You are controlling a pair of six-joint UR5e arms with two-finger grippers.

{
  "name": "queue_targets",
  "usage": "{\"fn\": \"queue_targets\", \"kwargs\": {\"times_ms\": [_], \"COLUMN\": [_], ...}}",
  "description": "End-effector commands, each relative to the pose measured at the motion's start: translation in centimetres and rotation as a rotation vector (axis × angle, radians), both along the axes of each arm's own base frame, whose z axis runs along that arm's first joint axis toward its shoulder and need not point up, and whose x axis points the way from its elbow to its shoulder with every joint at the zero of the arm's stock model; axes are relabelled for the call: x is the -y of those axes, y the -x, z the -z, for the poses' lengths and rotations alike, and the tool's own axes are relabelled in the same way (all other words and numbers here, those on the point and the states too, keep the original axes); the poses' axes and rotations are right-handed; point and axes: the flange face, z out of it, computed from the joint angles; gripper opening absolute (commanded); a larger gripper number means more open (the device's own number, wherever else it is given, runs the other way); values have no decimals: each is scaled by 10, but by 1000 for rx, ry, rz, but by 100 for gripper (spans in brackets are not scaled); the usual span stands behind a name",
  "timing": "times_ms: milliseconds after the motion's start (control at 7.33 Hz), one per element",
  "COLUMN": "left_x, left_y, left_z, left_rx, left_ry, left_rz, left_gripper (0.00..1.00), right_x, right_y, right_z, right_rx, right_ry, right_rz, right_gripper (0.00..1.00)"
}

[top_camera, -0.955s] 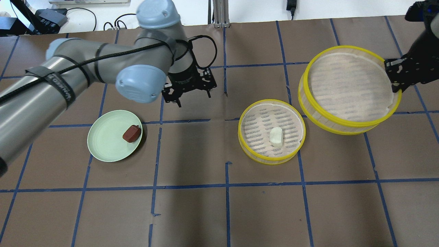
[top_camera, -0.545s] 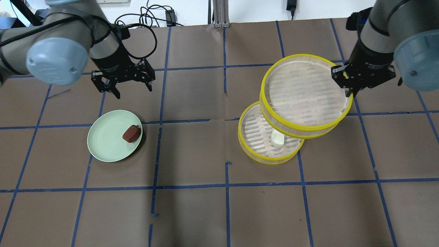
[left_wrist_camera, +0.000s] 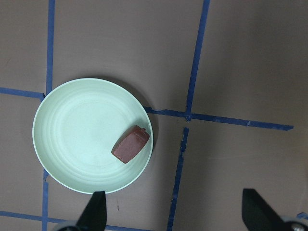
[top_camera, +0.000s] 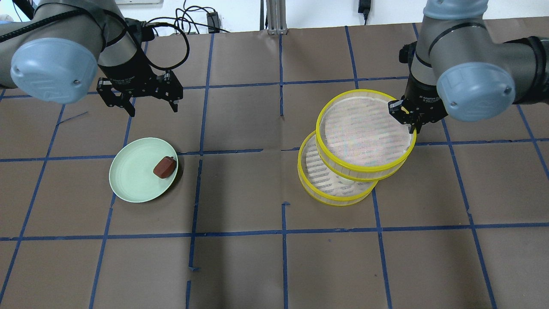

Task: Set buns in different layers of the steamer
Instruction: 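Withdraw the left gripper while the right gripper returns the top tier overhead, then lower the top tier onto the bottom tier with the right gripper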

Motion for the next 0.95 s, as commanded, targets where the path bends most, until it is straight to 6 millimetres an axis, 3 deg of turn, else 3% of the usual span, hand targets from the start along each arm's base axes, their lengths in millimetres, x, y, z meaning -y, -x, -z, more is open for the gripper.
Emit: {"fn": "queue_targets", "kwargs": {"times_ms": [0,409,818], "left_x": [-17,-29,-40], "left_y": [28,36,31], "left_z": [-18,-32,-41], "left_rx": [-22,-87,-76], "left_ry": [23,28,9], "left_rz": [44,69,112], "left_gripper": [100,100,100], "right_x": [-3,1,2], "right_y": [-3,-4,-8], "right_z": [18,35,43], "right_rx": [32,33,34], "right_ry": [-3,-36,-43], "right_rz": [3,0,-4], "right_gripper": [12,12,12]}}
